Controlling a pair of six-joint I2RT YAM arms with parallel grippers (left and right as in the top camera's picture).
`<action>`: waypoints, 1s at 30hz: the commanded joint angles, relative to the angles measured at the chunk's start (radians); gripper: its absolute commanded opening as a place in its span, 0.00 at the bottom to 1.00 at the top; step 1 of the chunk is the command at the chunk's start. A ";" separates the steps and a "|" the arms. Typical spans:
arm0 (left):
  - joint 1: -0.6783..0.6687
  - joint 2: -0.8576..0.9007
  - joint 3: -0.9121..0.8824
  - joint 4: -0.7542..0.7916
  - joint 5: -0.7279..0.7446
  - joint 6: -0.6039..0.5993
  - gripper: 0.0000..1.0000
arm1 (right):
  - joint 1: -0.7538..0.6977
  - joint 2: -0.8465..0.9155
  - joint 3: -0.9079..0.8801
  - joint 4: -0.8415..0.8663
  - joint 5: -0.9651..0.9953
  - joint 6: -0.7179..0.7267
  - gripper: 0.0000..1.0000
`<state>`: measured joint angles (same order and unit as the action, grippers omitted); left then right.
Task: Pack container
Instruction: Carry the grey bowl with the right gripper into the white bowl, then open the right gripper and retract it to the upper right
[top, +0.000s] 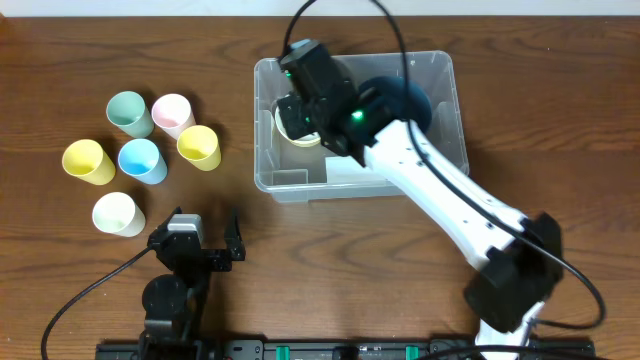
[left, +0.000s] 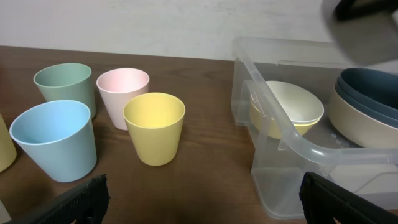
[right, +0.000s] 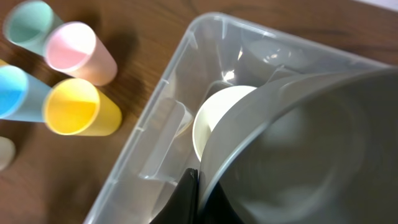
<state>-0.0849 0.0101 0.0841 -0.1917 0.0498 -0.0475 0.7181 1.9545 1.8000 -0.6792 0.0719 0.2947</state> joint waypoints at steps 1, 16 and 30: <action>0.006 -0.006 -0.015 -0.035 0.011 0.013 0.98 | 0.011 0.057 0.014 0.021 0.029 -0.034 0.01; 0.006 -0.006 -0.015 -0.035 0.011 0.013 0.98 | 0.013 0.177 0.014 0.097 0.016 -0.054 0.43; 0.006 -0.006 -0.015 -0.035 0.011 0.013 0.98 | -0.024 -0.048 0.054 -0.113 0.023 -0.067 0.59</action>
<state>-0.0849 0.0101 0.0841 -0.1917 0.0494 -0.0475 0.7143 2.0583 1.8015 -0.7750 0.0776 0.2352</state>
